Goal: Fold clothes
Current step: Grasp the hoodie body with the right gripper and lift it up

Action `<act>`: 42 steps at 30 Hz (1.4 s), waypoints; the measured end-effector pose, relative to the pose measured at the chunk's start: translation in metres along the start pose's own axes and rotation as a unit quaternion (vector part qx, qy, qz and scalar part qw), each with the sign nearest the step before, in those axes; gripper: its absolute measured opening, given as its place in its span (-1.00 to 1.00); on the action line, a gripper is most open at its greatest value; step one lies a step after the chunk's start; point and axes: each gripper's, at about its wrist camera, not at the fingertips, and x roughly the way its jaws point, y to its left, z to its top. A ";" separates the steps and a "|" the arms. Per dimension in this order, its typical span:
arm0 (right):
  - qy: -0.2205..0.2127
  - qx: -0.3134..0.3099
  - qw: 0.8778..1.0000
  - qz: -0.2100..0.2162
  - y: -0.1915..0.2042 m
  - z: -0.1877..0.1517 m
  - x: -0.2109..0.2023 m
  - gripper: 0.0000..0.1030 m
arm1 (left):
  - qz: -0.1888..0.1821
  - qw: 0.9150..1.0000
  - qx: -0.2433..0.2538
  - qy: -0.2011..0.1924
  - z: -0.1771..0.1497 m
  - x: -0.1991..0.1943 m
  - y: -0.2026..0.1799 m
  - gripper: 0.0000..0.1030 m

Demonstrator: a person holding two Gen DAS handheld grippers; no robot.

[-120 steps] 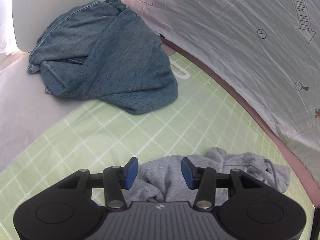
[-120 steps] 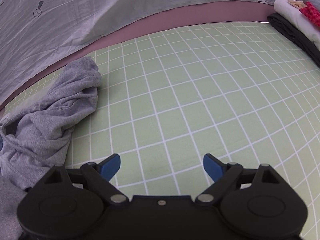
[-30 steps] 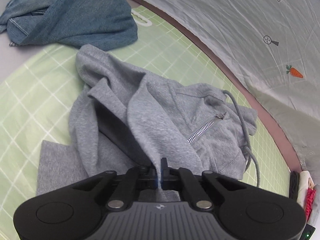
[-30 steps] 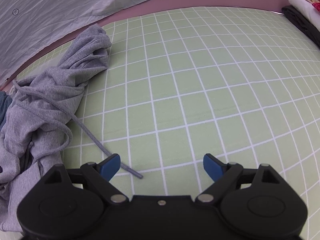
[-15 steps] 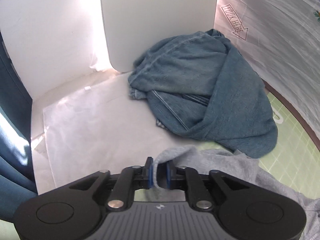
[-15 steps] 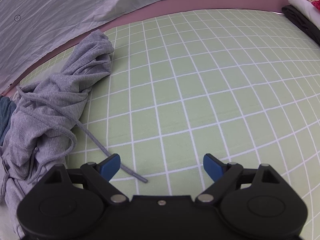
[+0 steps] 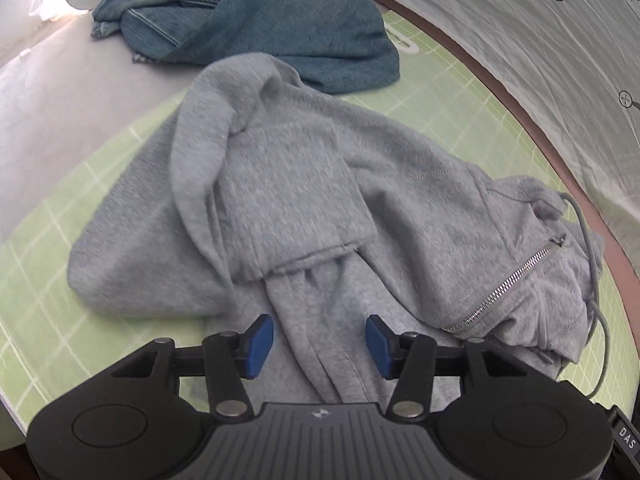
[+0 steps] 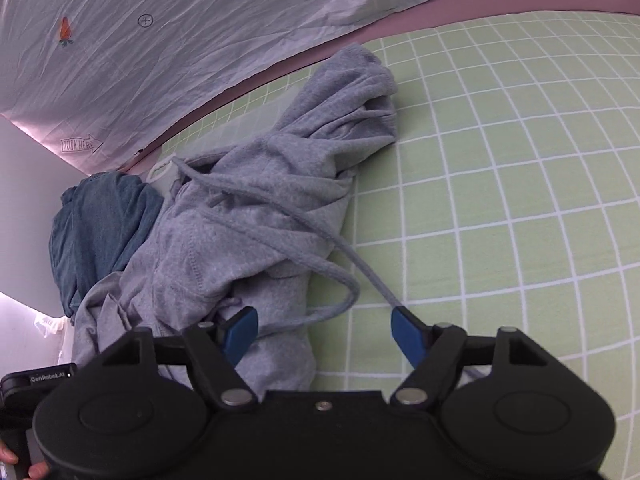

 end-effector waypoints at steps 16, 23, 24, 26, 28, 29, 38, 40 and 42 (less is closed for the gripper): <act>0.048 0.071 0.990 0.109 -0.005 -0.002 0.030 -0.68 | 0.003 0.999 -0.039 0.025 -0.001 0.023 -0.019 -0.45; -0.006 0.119 0.988 0.103 -0.044 0.003 -0.015 -0.73 | -0.068 0.996 0.003 0.056 -0.020 0.028 -0.061 -0.79; -0.020 0.121 0.988 0.095 -0.053 0.003 -0.030 -0.73 | -0.078 0.995 0.015 0.062 -0.027 0.030 -0.072 -0.79; -0.048 0.125 0.988 0.079 -0.072 0.005 -0.060 -0.75 | -0.108 0.991 0.037 0.074 -0.046 0.033 -0.096 -0.81; -0.076 0.129 0.987 0.063 -0.091 0.007 -0.090 -0.77 | -0.133 0.986 0.062 0.081 -0.060 0.033 -0.116 -0.82; -0.090 0.131 0.986 0.055 -0.101 0.007 -0.105 -0.77 | -0.143 0.984 0.079 0.078 -0.066 0.028 -0.125 -0.82; -0.126 0.158 0.979 0.022 -0.136 -0.010 -0.158 -0.73 | -0.120 0.986 0.113 0.026 -0.069 0.006 -0.128 -0.82; -0.122 0.171 0.978 0.011 -0.145 -0.017 -0.159 -0.58 | -0.102 0.988 0.107 0.040 -0.070 0.014 -0.115 -0.82; -0.118 0.184 0.976 0.000 -0.154 -0.025 -0.160 -0.10 | -0.105 0.988 0.098 0.050 -0.070 0.016 -0.104 -0.81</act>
